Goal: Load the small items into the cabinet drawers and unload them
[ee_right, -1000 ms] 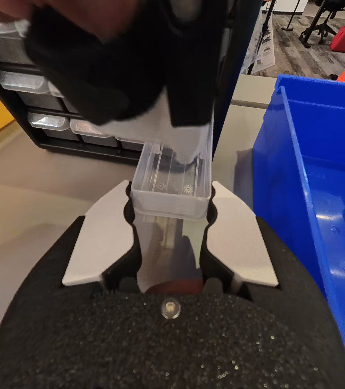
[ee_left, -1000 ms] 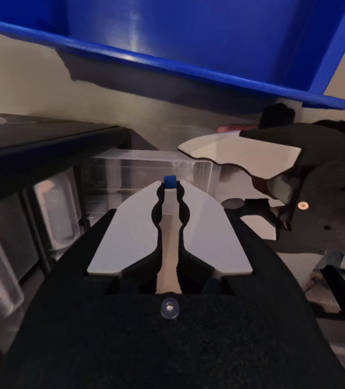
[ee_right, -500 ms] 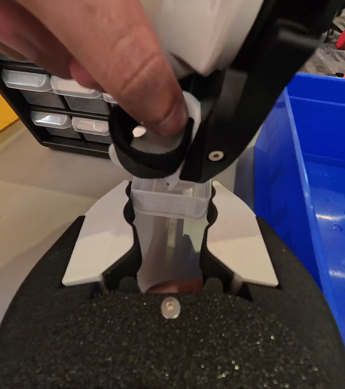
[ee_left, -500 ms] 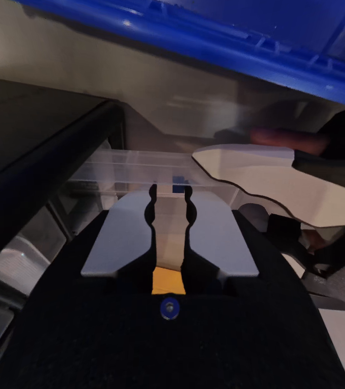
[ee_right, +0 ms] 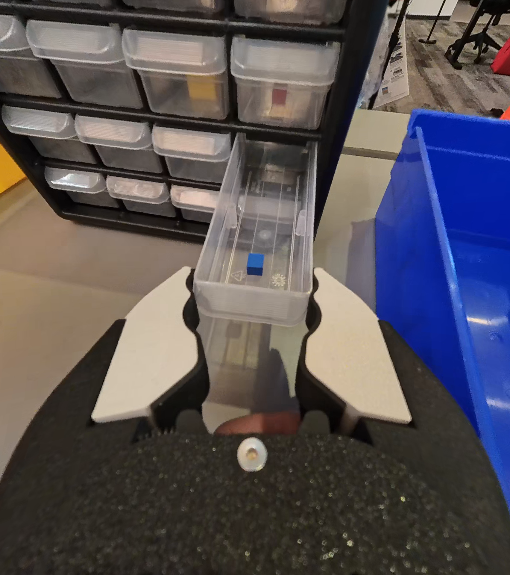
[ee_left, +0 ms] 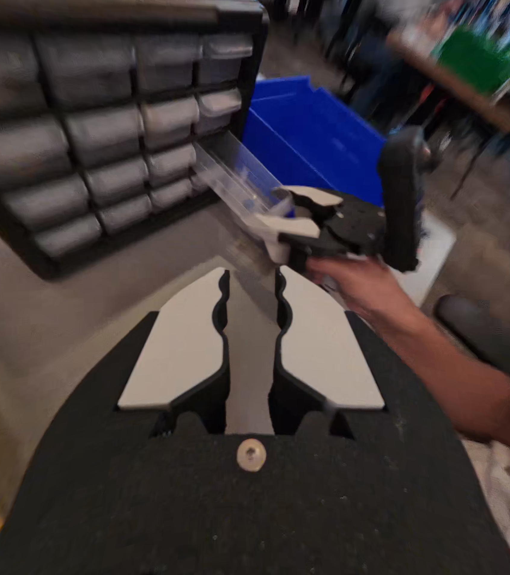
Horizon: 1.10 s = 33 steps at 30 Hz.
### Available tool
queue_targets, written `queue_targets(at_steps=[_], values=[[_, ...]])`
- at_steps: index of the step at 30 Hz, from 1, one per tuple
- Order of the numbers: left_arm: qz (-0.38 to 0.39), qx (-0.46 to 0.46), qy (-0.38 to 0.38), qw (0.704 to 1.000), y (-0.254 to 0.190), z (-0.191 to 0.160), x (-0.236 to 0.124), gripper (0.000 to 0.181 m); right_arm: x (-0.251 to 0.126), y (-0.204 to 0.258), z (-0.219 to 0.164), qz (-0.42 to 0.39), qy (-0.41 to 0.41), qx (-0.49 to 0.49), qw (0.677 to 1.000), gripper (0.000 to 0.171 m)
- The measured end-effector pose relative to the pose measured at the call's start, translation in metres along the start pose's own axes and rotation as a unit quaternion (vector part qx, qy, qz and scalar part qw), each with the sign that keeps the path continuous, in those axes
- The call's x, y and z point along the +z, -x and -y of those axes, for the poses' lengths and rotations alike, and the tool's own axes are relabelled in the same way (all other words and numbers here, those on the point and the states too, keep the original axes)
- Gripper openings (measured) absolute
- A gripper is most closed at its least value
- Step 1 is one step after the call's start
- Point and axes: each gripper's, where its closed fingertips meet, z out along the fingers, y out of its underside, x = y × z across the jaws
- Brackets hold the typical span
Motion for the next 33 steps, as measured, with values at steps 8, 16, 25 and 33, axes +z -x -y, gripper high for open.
queue_targets(at_steps=[8,16,25,33], values=[[-0.008,-0.12,-0.046,0.992,-0.009,-0.115,-0.022,0.028,0.049,-0.001,0.017,0.002,0.047,0.006,0.999,0.082],[0.011,-0.095,-0.061,0.994,0.001,-0.113,-0.023,0.028,0.007,-0.006,0.017,-0.03,-0.044,0.018,0.998,0.008],[0.02,-0.066,-0.06,0.996,-0.007,-0.115,-0.021,0.03,0.061,-0.014,0.046,-0.041,-0.02,-0.008,0.999,0.007],[0.146,0.018,-0.122,0.982,0.016,-0.101,-0.036,0.058,0.021,0.037,0.003,0.089,0.041,-0.02,0.995,0.037]])
